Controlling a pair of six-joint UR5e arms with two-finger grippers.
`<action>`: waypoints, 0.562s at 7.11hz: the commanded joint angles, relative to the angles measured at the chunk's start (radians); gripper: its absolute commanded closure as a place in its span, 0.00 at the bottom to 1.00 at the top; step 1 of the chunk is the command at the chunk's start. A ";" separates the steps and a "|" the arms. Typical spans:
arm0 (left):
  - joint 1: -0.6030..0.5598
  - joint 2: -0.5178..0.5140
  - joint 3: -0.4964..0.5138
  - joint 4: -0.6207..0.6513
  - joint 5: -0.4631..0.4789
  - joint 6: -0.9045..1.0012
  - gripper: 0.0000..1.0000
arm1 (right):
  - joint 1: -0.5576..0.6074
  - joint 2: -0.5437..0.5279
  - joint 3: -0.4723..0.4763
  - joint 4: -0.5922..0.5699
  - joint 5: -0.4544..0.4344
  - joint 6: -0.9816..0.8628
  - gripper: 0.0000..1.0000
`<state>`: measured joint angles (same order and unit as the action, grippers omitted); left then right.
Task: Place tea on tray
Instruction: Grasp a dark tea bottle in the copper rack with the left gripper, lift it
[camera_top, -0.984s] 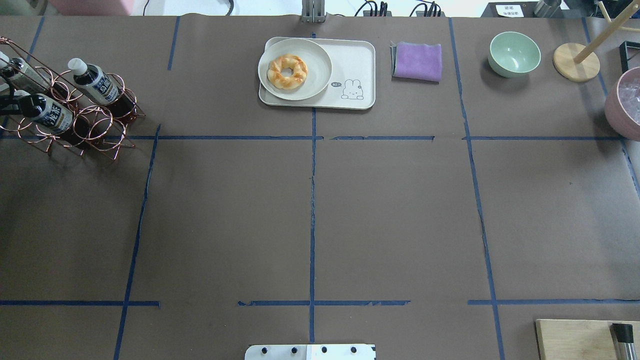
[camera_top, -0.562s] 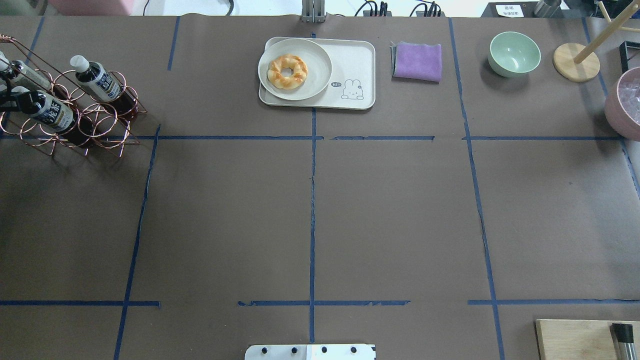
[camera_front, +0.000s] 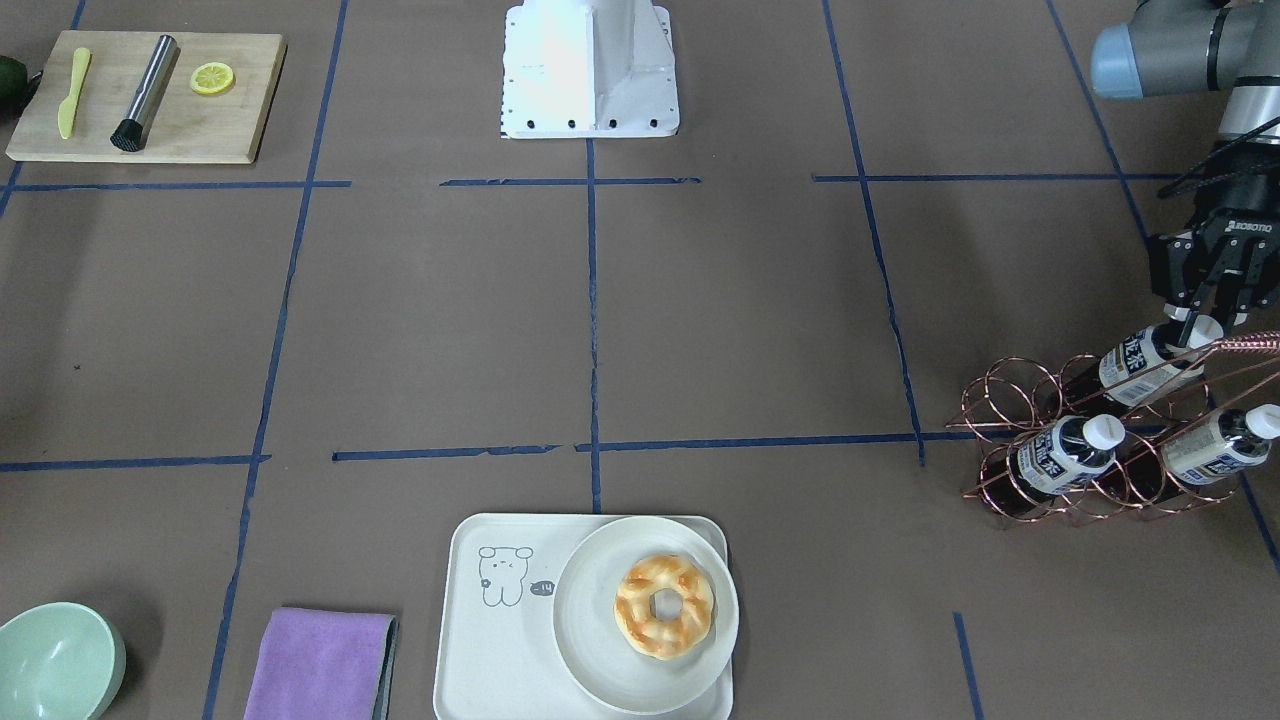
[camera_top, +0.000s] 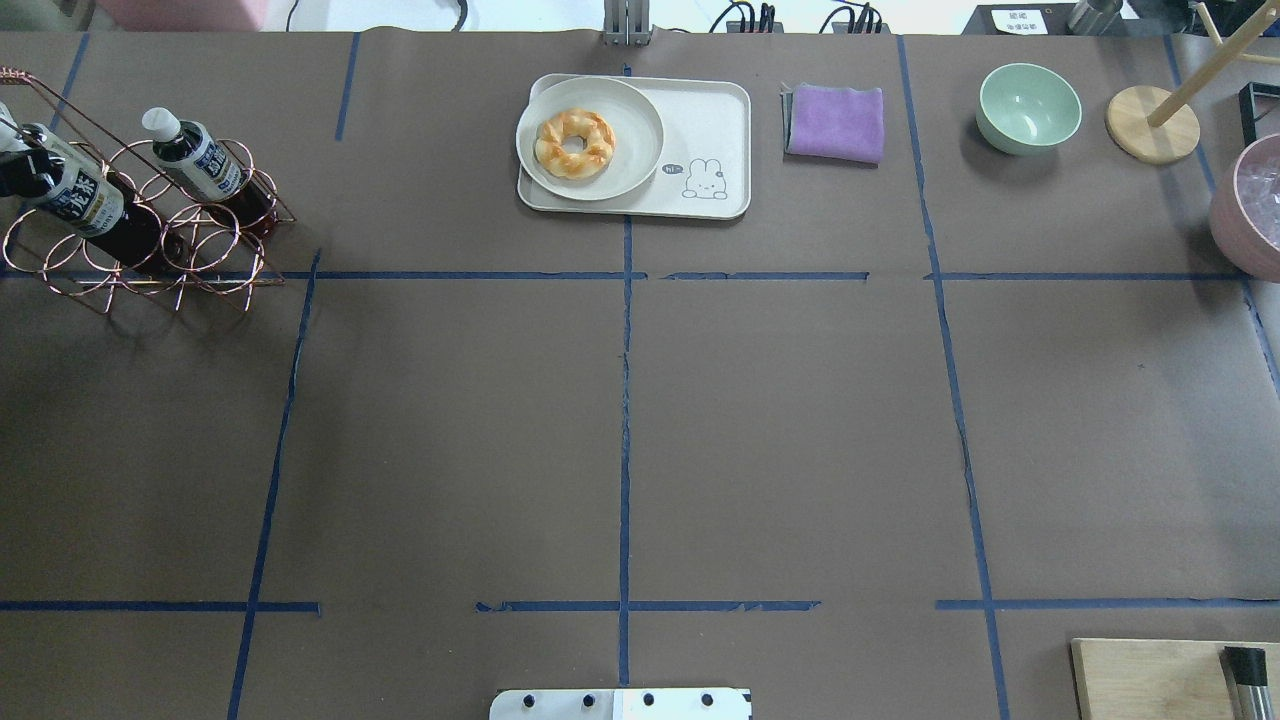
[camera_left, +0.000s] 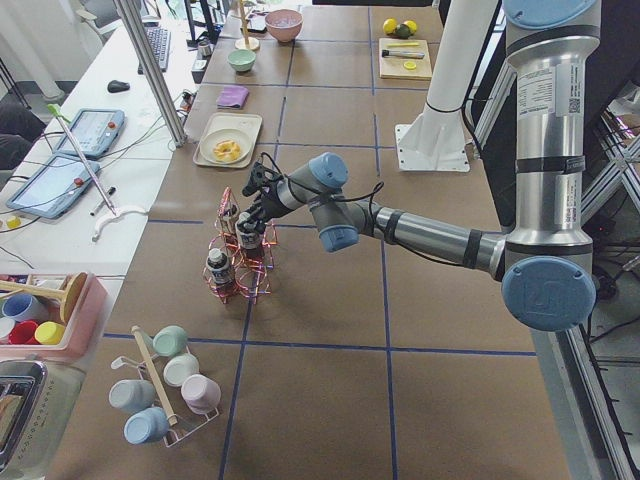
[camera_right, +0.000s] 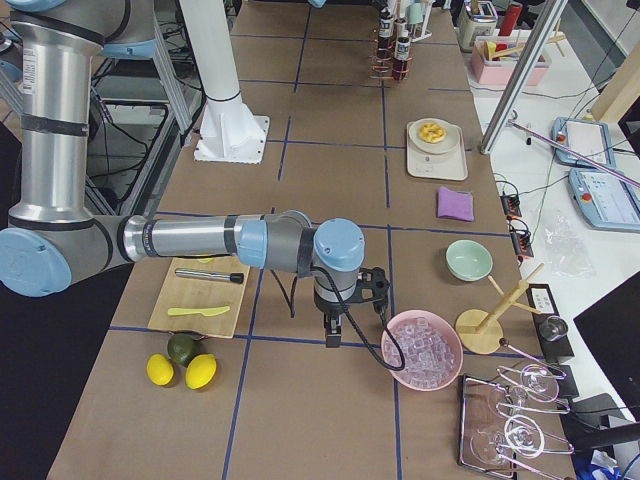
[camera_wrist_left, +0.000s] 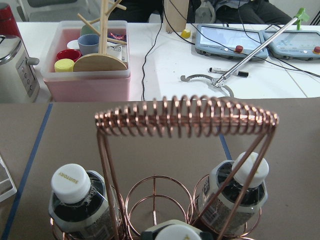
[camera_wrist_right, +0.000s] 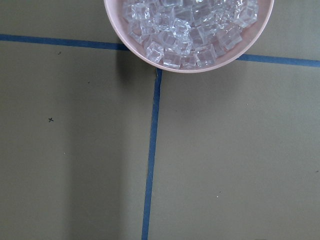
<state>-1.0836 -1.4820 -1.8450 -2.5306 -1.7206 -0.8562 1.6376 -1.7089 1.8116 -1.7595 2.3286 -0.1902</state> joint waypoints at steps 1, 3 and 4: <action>-0.019 0.002 -0.043 0.015 -0.016 0.009 0.94 | 0.001 0.000 0.002 0.000 0.000 0.000 0.00; -0.125 0.002 -0.042 0.019 -0.173 0.011 0.94 | 0.001 0.000 0.003 0.000 0.000 0.000 0.00; -0.146 0.003 -0.045 0.024 -0.213 0.011 0.94 | 0.001 0.000 0.006 0.000 0.000 0.002 0.00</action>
<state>-1.1910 -1.4797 -1.8868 -2.5115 -1.8716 -0.8455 1.6379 -1.7089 1.8150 -1.7595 2.3286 -0.1898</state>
